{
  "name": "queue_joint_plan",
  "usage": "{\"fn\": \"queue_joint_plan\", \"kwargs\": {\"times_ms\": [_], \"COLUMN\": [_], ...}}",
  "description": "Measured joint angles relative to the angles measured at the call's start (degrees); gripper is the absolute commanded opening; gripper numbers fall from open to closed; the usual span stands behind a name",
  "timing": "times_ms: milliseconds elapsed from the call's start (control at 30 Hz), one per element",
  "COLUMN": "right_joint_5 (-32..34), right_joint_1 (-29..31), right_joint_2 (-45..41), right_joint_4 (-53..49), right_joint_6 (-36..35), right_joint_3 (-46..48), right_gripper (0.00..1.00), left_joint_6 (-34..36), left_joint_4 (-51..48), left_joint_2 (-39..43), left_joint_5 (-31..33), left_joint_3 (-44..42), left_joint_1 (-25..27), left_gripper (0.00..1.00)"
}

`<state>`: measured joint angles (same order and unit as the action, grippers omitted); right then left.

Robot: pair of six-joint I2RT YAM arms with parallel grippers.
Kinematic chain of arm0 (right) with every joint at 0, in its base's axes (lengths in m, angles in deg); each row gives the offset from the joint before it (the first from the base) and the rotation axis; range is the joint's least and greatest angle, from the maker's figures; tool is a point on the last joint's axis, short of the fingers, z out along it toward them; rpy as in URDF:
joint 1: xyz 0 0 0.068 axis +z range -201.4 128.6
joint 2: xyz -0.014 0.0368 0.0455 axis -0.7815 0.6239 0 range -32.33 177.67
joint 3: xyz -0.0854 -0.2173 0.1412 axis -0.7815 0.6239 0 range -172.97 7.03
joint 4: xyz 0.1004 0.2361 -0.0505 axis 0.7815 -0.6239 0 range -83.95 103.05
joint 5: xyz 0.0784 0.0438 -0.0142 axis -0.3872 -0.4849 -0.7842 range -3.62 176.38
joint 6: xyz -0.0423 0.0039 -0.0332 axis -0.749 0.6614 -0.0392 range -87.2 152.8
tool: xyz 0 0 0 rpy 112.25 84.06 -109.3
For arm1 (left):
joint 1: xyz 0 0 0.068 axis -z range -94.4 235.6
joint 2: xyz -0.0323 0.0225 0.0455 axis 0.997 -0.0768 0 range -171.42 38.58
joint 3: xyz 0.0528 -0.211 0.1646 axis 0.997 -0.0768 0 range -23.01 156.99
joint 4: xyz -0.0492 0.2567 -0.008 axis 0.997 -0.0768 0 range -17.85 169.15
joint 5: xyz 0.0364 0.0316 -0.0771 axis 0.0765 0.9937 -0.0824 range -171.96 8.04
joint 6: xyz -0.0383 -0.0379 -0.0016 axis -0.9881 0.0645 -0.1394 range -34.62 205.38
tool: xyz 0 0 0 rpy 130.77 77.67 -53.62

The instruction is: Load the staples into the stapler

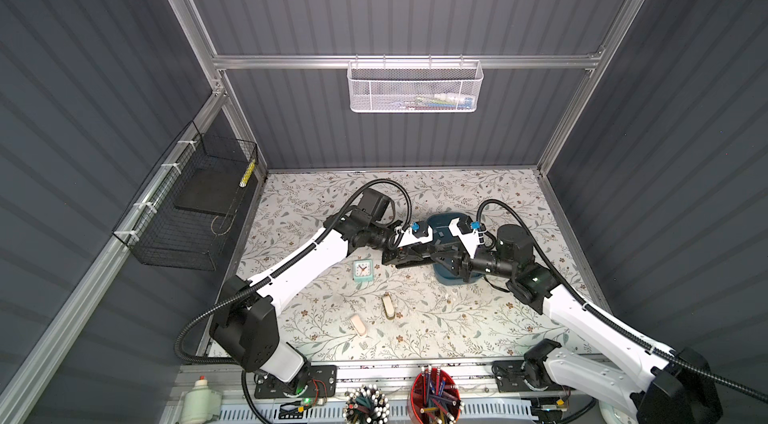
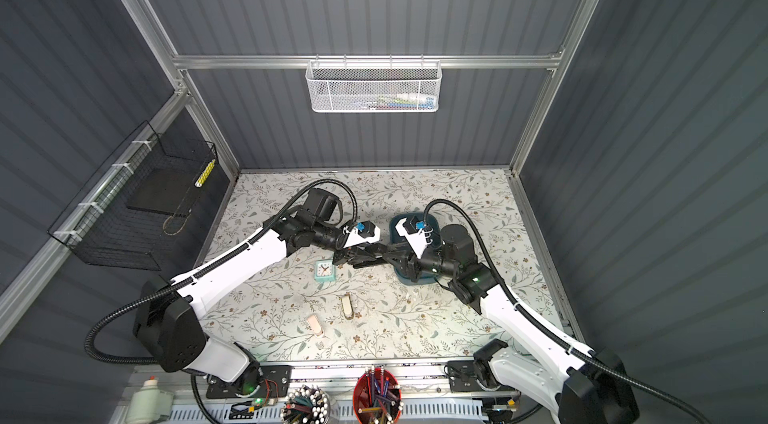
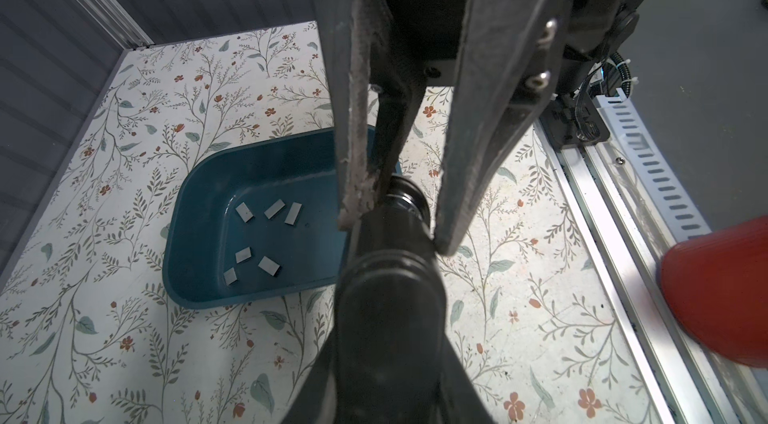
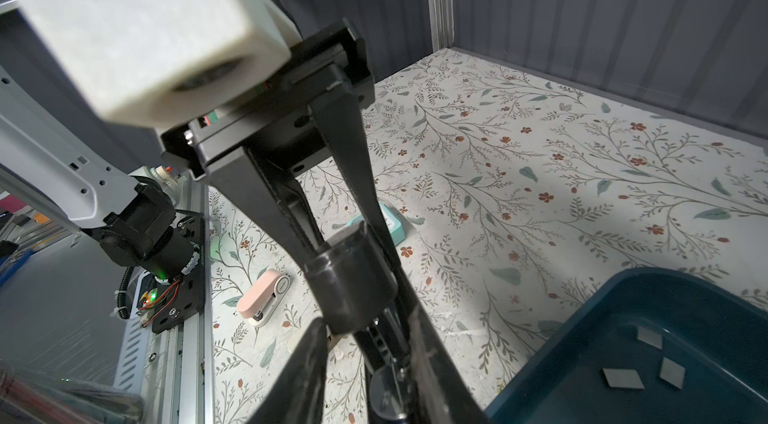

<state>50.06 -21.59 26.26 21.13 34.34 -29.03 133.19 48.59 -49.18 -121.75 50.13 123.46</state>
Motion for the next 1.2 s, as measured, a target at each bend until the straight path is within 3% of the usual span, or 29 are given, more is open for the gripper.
{"fn": "queue_joint_plan", "kwargs": {"times_ms": [133,633,700,733,1000,1200], "right_joint_5": [0.1,3.7,5.0,5.6,12.1,15.1], "right_joint_1": [0.7,4.1,4.8,5.0,5.2,5.2], "right_joint_2": [0.7,0.1,0.0,-0.2,-4.6,-7.0], "right_joint_4": [-0.5,-1.0,-1.5,-1.7,-2.4,-1.7], "right_joint_6": [-0.5,-2.5,-3.0,-3.1,1.7,12.0], "right_joint_3": [-0.8,-0.8,-0.8,-0.8,0.3,0.9], "right_gripper": [0.42,0.37,0.55,0.56,0.49,0.44], "left_joint_6": [0.0,2.9,3.7,4.1,5.2,5.4], "left_joint_4": [-0.3,-5.3,-5.9,-6.0,-3.6,2.0], "left_joint_2": [0.0,0.0,0.0,0.0,0.8,4.3], "left_joint_5": [-0.9,-4.3,-4.4,-4.4,-3.7,-0.3], "left_joint_3": [0.0,2.7,2.7,2.7,2.2,-2.6], "left_joint_1": [-0.5,-1.0,-1.0,-1.0,-1.0,-1.0], "left_gripper": [0.00,0.00,0.00,0.00,0.00,0.00]}}
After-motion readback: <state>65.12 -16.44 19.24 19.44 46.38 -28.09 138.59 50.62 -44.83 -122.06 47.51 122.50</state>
